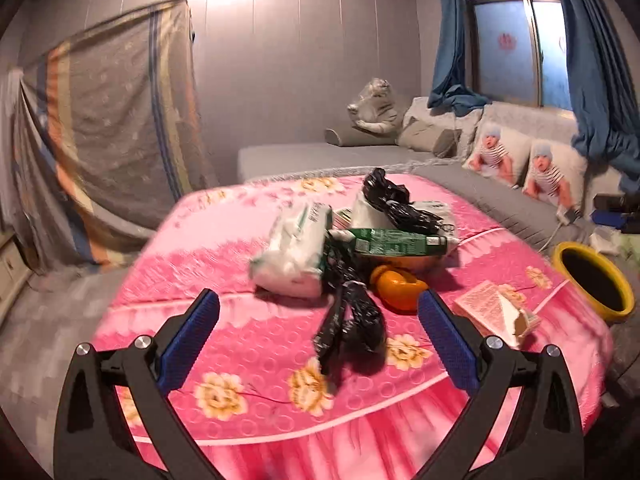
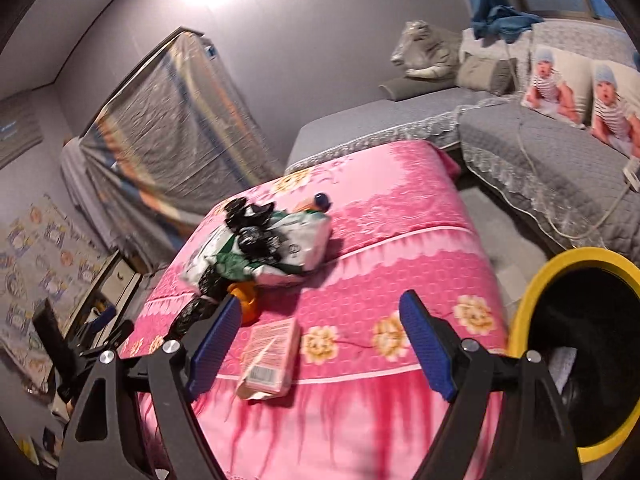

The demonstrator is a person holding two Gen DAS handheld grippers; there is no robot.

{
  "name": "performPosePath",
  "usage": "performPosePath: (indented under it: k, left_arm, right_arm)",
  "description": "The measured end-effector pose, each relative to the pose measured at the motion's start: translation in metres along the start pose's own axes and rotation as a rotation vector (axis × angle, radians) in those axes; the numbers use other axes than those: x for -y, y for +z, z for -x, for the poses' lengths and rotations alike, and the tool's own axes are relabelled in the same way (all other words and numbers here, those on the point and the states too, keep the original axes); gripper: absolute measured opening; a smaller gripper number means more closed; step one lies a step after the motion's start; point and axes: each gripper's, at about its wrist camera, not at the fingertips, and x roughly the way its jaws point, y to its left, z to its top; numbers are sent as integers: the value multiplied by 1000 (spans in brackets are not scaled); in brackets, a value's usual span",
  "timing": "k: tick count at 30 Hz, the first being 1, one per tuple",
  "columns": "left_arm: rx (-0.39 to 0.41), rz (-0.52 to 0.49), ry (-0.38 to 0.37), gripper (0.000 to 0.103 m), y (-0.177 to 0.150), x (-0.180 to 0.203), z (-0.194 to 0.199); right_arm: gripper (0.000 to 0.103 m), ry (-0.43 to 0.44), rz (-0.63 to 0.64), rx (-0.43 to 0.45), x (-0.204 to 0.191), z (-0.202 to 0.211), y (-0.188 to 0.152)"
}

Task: Collect trash
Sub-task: 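Return to the bed and grasp the black plastic bag with the left gripper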

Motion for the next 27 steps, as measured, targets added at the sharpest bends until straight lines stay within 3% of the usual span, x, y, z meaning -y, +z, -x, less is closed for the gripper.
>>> performPosePath:
  k: [8,12,16,24,25,27]
  left_arm:
    - [-129,8,-121,95,1,8,-44]
    - [-219,36,-116,95,-1,8,-75]
    - [-245,35,-129,95,-2,10,-87]
    - [-293,29,-78,94,-4,12,-109]
    - [-296,24,-71,93,-5,13,-111]
    - [-300,22,-66,78,-6,14,-113]
  right_arm:
    - [78,11,15,-46,-7,-16,-6]
    - [78,23,3,-53,-1,-21,-7]
    - [78,30,8,-67,3,-28,-10]
    - [78,46,18,-70,7,-30,-14]
    - [78,45,23,-69,7,-30,-14]
    - [78,42,28,-66,7,-29,-15]
